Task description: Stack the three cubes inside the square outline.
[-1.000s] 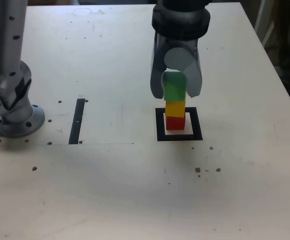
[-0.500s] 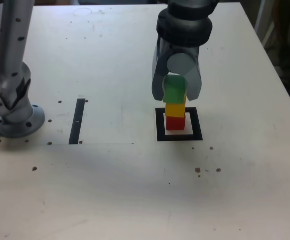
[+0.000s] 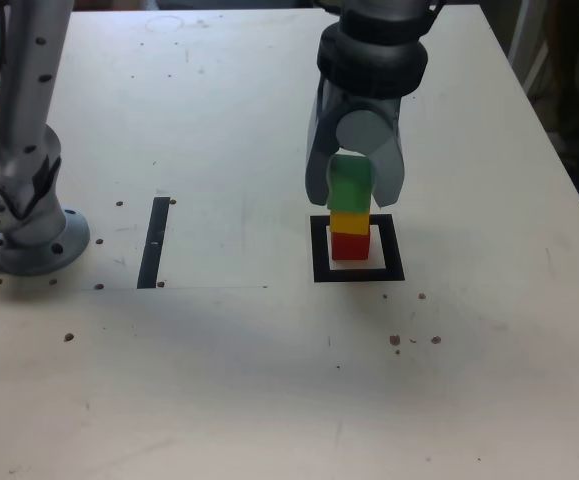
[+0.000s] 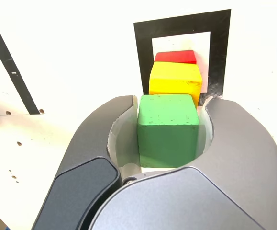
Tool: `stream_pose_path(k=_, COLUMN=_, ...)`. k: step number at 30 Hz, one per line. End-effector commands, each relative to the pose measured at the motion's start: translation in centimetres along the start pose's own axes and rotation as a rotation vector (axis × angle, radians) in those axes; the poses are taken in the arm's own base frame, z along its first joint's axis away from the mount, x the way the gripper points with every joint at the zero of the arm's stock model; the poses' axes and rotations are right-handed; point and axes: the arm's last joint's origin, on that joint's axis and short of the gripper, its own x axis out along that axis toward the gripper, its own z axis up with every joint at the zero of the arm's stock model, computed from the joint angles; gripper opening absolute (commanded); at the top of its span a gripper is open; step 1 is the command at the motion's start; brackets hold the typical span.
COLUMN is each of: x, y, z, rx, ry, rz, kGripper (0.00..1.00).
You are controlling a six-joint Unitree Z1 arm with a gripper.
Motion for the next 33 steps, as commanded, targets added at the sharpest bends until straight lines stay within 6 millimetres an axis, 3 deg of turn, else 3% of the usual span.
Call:
stream_pose_path(k=1, x=-0.2, y=0.1, z=0.1, rx=0.000, ry=-0.010, rz=0.004, kGripper=0.53)
stream_pose_path(k=4, x=-0.5, y=0.2, z=0.1, rx=-0.001, ry=-0.022, rz=0.016, kGripper=0.62)
stream_pose_path(k=14, x=-1.0, y=1.0, z=-0.1, rx=-0.018, ry=-0.037, rz=0.054, kGripper=0.64)
stream_pose_path(k=19, x=-1.4, y=1.1, z=-0.9, rx=-0.025, ry=-0.027, rz=0.067, kGripper=0.86)
stream_pose_path(k=23, x=-2.1, y=1.1, z=-1.9, rx=-0.033, ry=-0.025, rz=0.064, kGripper=0.99)
stream_pose_path(k=28, x=-3.9, y=0.7, z=-3.7, rx=-0.022, ry=-0.071, rz=0.044, kGripper=0.99)
stream_pose_path(k=33, x=-6.5, y=-0.4, z=-7.4, rx=0.010, ry=-0.126, rz=0.032, kGripper=0.99)
